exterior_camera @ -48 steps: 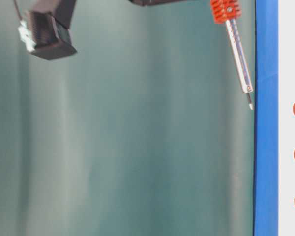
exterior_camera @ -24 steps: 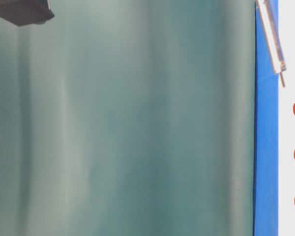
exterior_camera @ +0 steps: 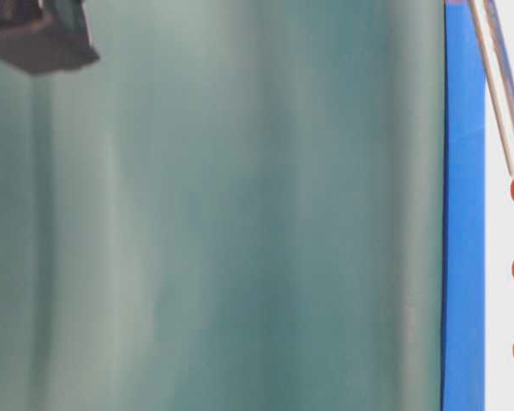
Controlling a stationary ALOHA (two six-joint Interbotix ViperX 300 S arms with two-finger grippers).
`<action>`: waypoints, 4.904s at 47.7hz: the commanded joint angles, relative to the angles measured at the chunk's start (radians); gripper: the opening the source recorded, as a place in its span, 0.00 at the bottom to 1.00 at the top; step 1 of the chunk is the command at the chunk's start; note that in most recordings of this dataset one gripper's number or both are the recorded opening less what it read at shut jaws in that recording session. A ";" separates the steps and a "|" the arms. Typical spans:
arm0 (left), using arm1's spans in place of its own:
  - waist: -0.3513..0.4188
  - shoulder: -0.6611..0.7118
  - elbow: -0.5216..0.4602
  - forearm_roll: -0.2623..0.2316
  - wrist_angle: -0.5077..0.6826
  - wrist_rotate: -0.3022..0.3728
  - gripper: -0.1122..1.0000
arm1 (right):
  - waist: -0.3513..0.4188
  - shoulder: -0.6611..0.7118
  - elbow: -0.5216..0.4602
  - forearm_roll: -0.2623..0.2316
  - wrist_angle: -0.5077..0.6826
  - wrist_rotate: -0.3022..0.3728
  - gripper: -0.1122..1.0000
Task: Touch the tip of the soldering iron to the mark.
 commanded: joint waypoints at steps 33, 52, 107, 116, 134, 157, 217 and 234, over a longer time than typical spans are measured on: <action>-0.006 0.002 -0.008 0.002 -0.008 -0.003 0.12 | -0.081 0.296 -0.385 -0.052 -0.029 -0.104 0.16; -0.009 -0.008 -0.008 0.002 -0.002 -0.005 0.12 | -0.092 0.328 -0.399 -0.049 -0.032 -0.103 0.16; -0.009 -0.008 -0.005 0.002 -0.003 -0.005 0.12 | -0.103 0.508 -0.202 -0.028 -0.489 -0.072 0.16; -0.009 -0.008 -0.005 0.002 -0.005 -0.005 0.12 | -0.103 0.509 -0.202 -0.028 -0.492 -0.072 0.16; -0.009 -0.008 -0.005 0.002 -0.002 -0.005 0.12 | -0.103 0.509 -0.202 -0.028 -0.488 -0.074 0.16; -0.009 -0.008 -0.005 0.002 -0.002 -0.005 0.12 | -0.103 0.509 -0.202 -0.028 -0.468 -0.071 0.73; -0.009 -0.008 -0.005 0.002 -0.002 -0.005 0.12 | -0.107 0.169 -0.236 -0.044 -0.103 -0.094 0.95; -0.009 -0.008 -0.005 0.002 0.000 -0.005 0.12 | -0.290 0.155 -0.236 -0.044 -0.097 -0.249 0.95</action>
